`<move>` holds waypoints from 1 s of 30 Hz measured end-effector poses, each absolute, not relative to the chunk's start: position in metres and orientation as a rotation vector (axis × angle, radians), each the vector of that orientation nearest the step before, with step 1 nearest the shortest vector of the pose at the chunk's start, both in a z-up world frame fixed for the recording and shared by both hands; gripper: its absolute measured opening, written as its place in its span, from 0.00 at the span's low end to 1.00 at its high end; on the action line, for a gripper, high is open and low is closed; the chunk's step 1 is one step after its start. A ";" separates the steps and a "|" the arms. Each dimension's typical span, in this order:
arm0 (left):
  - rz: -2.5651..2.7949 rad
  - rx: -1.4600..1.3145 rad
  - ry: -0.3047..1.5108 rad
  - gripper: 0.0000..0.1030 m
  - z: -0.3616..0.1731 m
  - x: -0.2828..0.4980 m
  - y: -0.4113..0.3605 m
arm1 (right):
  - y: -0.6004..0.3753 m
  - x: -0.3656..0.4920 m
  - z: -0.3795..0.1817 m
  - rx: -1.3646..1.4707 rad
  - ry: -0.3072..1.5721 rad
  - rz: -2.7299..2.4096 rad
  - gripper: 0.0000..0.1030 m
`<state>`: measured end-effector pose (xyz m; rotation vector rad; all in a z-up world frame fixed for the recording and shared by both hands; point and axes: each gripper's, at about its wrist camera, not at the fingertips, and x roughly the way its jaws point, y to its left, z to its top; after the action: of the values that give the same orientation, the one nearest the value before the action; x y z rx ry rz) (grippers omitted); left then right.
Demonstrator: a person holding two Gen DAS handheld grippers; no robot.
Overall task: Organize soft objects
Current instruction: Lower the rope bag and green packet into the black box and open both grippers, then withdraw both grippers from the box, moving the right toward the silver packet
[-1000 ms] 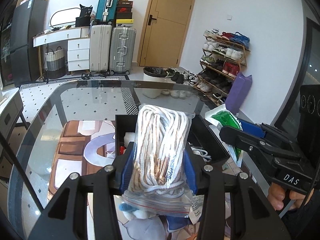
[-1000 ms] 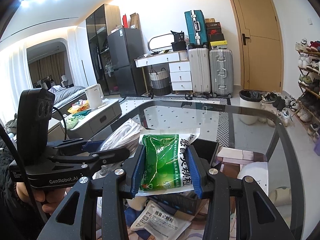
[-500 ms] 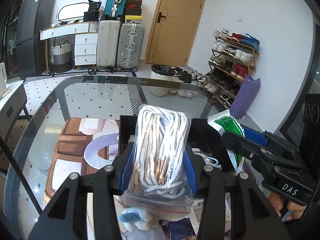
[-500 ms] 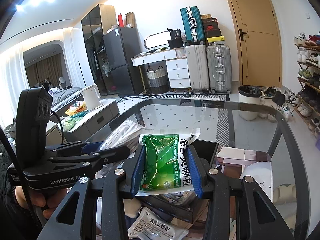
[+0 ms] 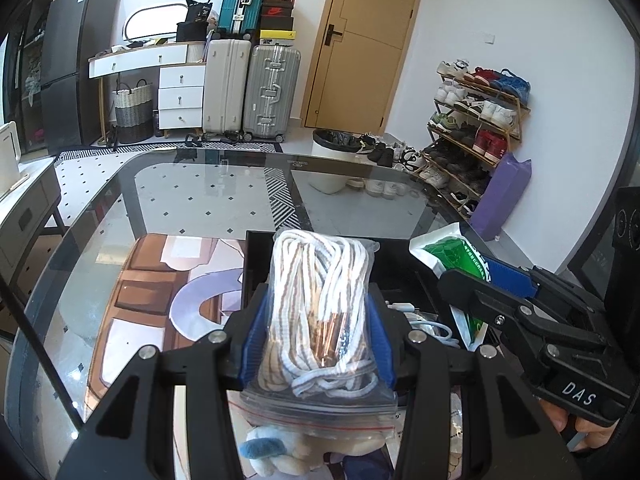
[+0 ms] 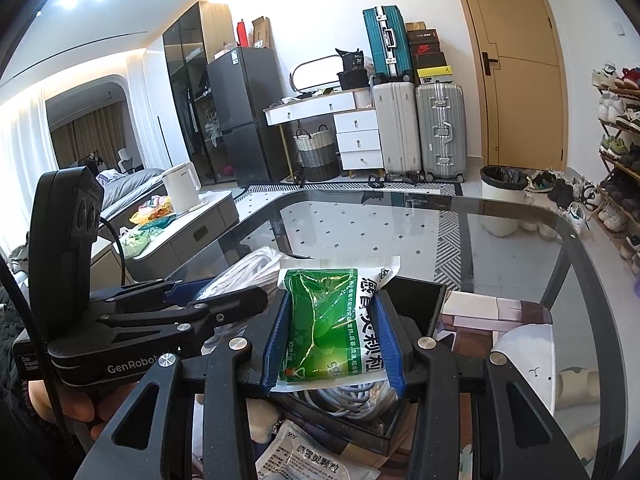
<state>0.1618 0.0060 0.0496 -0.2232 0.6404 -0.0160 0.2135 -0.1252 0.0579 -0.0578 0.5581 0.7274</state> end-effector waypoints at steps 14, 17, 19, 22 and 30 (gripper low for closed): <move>-0.034 -0.182 0.649 0.68 0.052 0.156 0.000 | -0.140 0.218 0.057 -0.063 0.542 0.676 0.56; -0.038 -0.167 0.651 0.89 0.055 0.153 -0.003 | -0.147 0.215 0.056 -0.066 0.560 0.671 0.77; -0.038 -0.152 0.648 0.95 0.057 0.148 -0.004 | -0.152 0.211 0.055 -0.069 0.567 0.667 0.87; -0.030 -0.135 0.639 1.00 0.059 0.140 -0.004 | -0.160 0.204 0.053 -0.060 0.583 0.645 0.96; 0.005 -0.091 0.631 1.00 0.052 0.115 0.002 | -0.172 0.184 0.042 -0.040 0.645 0.615 0.99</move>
<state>0.1146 0.0018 0.0525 -0.0912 0.6310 0.0045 0.1838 -0.1719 0.0415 -0.0397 0.6449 0.6150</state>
